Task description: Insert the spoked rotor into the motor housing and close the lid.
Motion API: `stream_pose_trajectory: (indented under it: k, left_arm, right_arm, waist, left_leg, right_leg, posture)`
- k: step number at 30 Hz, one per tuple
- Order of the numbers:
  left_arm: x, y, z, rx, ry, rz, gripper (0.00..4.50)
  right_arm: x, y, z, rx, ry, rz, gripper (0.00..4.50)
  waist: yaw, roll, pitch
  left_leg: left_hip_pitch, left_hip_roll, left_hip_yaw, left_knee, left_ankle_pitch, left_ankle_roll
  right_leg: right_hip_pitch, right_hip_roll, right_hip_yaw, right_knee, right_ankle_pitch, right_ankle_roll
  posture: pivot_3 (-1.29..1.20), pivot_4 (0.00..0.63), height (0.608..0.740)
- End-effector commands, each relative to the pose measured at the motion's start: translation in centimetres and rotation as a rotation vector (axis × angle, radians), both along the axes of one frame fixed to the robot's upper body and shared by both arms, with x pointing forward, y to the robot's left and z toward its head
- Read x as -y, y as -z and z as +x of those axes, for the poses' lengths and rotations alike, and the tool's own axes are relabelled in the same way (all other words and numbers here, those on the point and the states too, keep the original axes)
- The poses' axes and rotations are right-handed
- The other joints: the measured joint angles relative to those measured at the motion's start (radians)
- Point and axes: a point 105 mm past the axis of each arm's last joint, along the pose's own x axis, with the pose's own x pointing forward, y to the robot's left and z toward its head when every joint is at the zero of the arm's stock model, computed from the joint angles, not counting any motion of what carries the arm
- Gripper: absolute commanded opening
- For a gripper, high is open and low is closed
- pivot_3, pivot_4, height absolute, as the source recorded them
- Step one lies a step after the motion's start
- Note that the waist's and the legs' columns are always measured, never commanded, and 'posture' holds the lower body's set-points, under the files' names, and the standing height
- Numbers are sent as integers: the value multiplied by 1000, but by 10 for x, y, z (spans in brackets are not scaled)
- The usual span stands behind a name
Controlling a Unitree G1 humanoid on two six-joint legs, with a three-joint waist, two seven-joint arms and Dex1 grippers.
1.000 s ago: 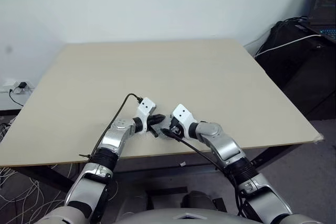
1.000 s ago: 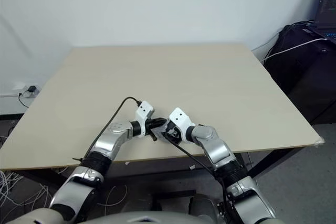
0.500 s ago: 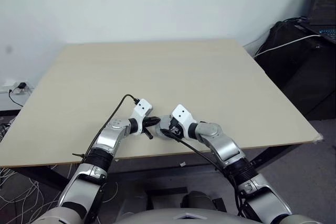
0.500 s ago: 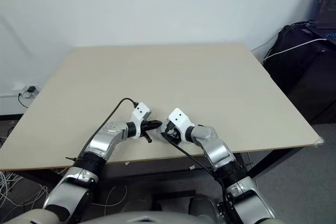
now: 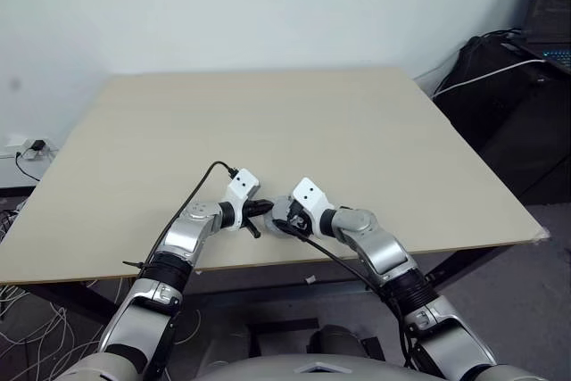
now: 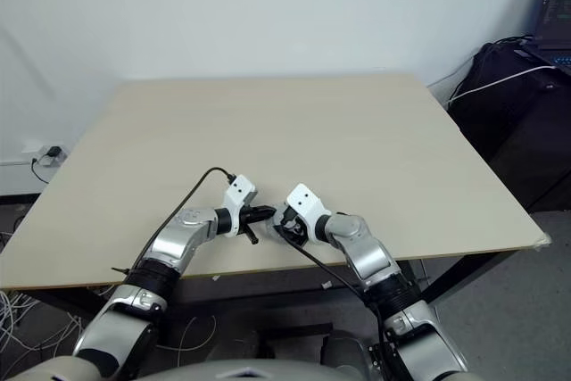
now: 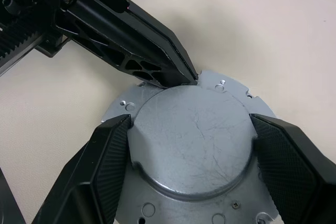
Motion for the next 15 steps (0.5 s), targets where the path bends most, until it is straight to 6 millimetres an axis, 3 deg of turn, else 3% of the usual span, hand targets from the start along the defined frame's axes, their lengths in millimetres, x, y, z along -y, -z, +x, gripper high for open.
stream_pose_trajectory:
  k: [1,3,5,7,15]
  left_arm:
    - [9,11,-9,-46,34,14,0]
    - [9,11,-10,-47,36,13,0]
    - [9,11,-10,-47,36,14,0]
    - [8,11,-9,-47,35,15,0]
    - [8,11,-9,-48,30,13,0]
  right_arm:
    - [7,14,-3,-34,32,-58,3290]
    - [5,12,-2,-36,30,-39,3290]
    - [4,7,-1,-27,26,-16,4029]
    - [3,5,-1,-22,18,-10,4463]
    - [-5,-2,-1,-8,-4,13,4463]
  waist:
    - [0,0,0]
    - [0,0,0]
    - [0,0,0]
    - [1,0,0]
    - [13,0,0]
  left_leg:
    - [0,0,0,0,0,0]
    - [0,0,0,0,0,0]
    - [0,0,0,0,0,0]
    - [0,0,0,0,0,0]
    - [-2,-2,0,-2,0,0]
  right_leg:
    - [0,0,0,0,0,0]
    - [0,0,0,0,0,0]
    - [0,0,0,0,0,0]
    - [0,0,0,0,0,0]
    - [-1,-2,-1,-3,0,-2]
  posture:
    - [0,0,740]
    - [0,0,740]
    - [0,0,740]
    - [0,0,740]
    - [0,0,740]
